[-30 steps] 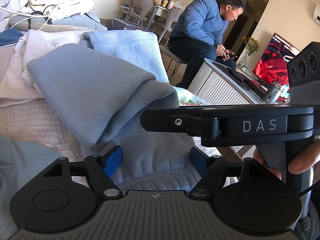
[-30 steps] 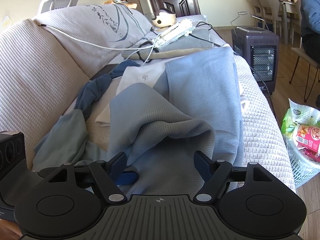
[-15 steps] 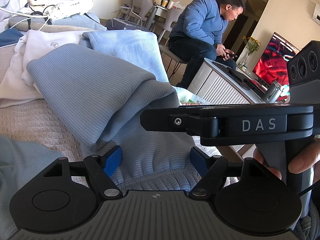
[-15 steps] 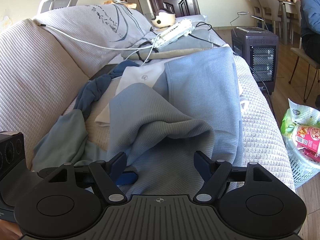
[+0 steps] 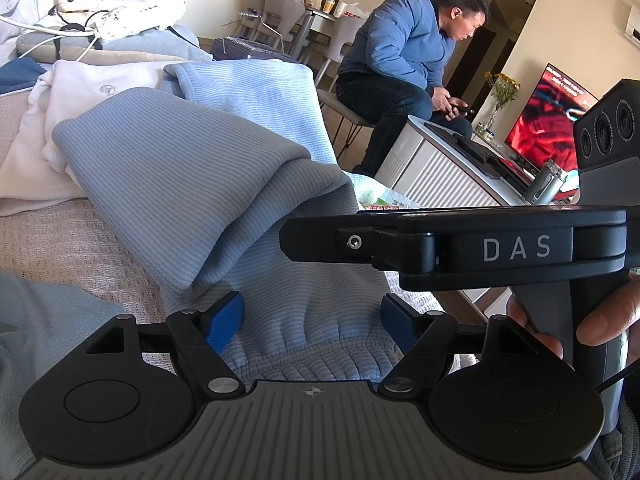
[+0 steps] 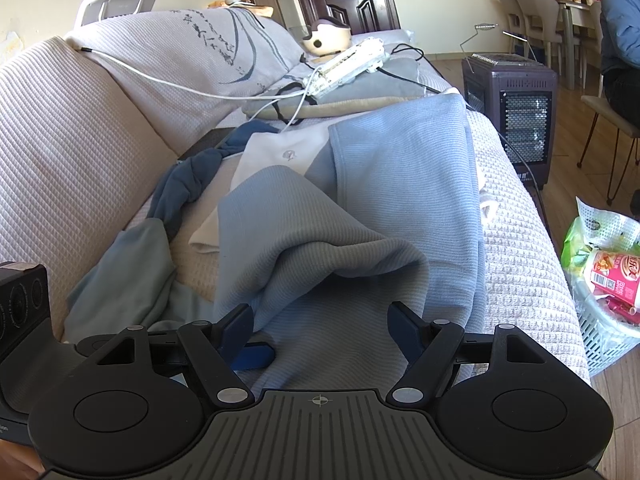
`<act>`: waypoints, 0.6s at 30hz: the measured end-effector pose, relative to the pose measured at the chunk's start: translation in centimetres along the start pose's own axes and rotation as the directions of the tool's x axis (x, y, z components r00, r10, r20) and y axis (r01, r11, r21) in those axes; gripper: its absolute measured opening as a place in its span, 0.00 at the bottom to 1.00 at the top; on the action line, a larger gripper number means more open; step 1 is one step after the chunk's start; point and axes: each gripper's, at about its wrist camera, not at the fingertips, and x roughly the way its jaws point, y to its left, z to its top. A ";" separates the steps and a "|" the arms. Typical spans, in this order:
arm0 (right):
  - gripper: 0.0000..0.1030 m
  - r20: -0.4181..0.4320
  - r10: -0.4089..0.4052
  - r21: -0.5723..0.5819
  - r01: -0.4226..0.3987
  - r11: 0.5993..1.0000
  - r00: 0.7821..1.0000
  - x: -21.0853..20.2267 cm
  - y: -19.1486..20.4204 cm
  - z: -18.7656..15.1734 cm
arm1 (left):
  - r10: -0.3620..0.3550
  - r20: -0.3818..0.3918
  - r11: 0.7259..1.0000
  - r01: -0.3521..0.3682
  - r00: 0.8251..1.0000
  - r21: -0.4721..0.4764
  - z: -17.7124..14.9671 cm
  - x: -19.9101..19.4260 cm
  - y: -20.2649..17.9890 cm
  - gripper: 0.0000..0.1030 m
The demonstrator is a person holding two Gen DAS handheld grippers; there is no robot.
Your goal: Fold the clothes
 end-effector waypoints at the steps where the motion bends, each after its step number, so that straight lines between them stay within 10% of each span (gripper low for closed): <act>1: 0.74 0.000 0.000 0.000 0.000 1.000 1.000 0.0 0.0 0.0 | 0.000 0.000 1.000 0.000 1.000 0.000 0.0 0.0 0.0 0.72; 18: 0.74 0.000 -0.004 -0.002 0.004 1.000 1.000 0.0 0.0 -0.1 | 0.000 0.000 1.000 0.000 1.000 0.000 0.0 -0.1 -0.1 0.72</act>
